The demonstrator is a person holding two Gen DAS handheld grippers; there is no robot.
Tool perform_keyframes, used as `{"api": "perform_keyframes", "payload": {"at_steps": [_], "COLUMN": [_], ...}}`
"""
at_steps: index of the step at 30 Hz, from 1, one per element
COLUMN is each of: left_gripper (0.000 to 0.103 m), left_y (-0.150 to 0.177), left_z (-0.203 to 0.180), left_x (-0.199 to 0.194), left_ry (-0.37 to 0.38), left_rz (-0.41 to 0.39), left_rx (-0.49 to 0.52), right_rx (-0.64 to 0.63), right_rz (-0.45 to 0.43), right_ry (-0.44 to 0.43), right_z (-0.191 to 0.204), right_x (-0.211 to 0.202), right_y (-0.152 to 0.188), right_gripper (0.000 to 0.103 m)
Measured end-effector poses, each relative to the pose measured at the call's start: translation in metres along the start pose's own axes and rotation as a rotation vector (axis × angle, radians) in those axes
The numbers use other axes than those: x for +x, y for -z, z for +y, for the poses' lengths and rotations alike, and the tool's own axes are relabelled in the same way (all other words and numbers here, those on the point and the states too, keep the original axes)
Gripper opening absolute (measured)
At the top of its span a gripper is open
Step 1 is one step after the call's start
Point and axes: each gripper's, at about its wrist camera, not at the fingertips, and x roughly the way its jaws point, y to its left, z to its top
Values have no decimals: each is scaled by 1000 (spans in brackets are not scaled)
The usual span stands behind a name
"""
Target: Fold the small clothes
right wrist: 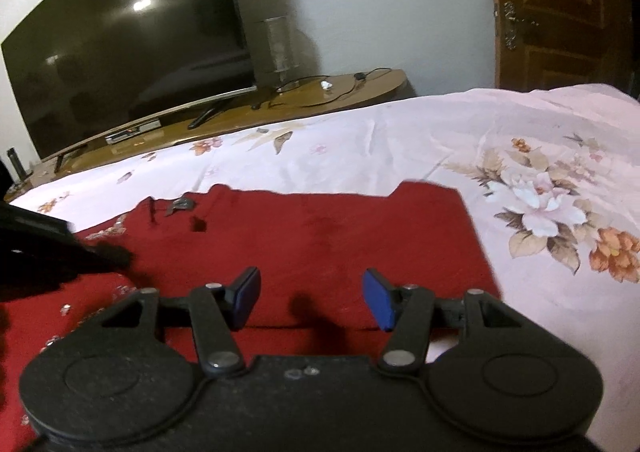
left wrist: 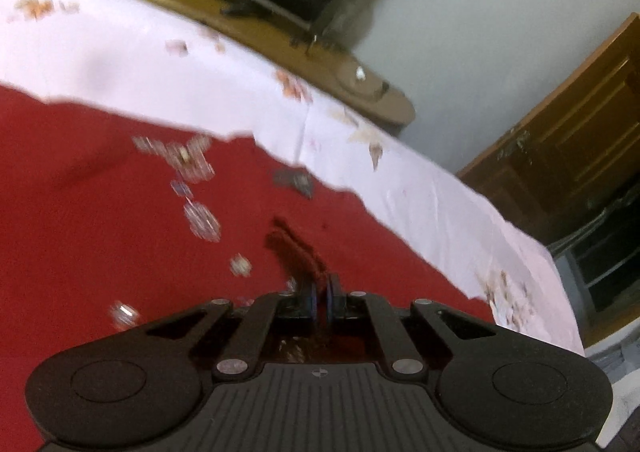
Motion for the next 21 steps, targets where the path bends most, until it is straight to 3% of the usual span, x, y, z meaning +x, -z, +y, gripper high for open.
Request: {"api": "perform_keyframes", "payload": {"at_steps": [6, 13, 21], "left_gripper": [4, 4, 5], "left_y": [-23, -36, -25], "left_z": [41, 100, 130], "left_x": [-44, -76, -46], "left_ry": [-80, -187, -258], "left_rz": [-61, -106, -8], "left_rx": [13, -44, -33], "right_rx": [-11, -34, -68], "right_rz": [-7, 3, 74], "right_ry": [11, 0, 38], "right_z": [6, 23, 33], "right_x": [9, 20, 44], "right_y": [-7, -7, 1], "right_gripper": [56, 56, 55]}}
